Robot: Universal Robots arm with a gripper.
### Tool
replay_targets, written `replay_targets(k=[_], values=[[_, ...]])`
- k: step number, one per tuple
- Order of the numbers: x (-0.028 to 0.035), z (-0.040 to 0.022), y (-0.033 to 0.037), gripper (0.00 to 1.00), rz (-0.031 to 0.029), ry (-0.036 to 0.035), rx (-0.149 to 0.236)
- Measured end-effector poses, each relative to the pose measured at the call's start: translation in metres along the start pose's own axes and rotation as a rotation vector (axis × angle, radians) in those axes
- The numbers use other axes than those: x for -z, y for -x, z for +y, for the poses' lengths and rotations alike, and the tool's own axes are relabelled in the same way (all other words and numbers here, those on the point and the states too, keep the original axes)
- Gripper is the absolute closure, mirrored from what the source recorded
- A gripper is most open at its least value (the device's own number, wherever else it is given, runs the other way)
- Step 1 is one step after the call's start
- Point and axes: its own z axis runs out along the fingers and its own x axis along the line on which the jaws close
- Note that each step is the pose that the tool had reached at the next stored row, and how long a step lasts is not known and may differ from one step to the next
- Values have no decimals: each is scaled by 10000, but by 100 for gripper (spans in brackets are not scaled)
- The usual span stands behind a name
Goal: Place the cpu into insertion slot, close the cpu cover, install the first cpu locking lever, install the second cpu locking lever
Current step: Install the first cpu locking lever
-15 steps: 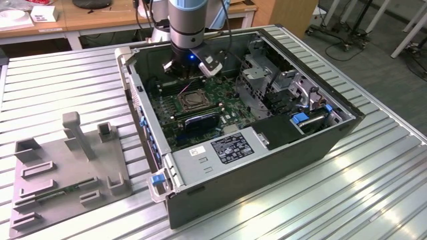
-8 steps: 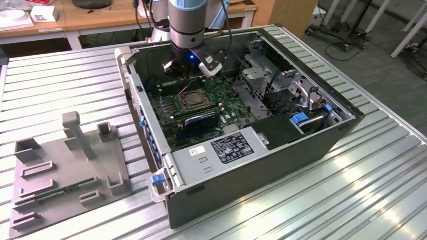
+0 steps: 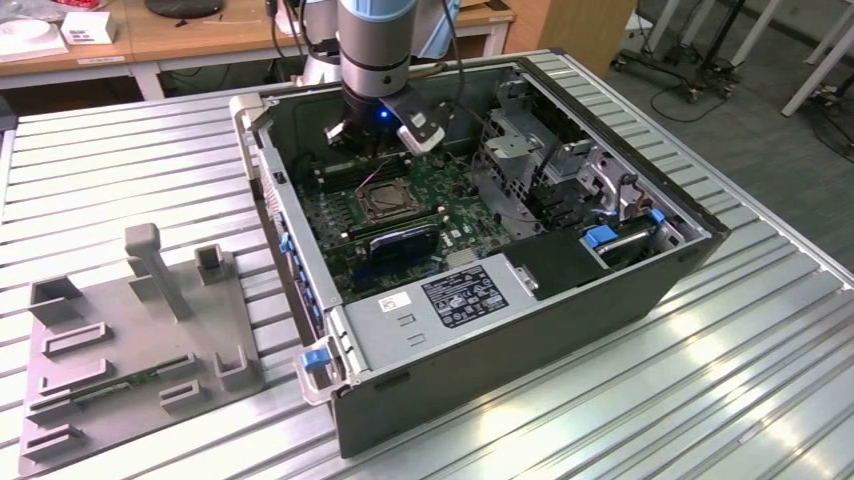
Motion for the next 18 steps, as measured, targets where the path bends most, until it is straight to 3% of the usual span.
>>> replay_targets(k=[2,8,14,18], values=[[-2,0,5,89,13,0,-1],[-20,-2,52,89,161,-12,-46],[-66,-12,101,89,338,-24,-97],[-104,-20,143,89,487,-35,-140]])
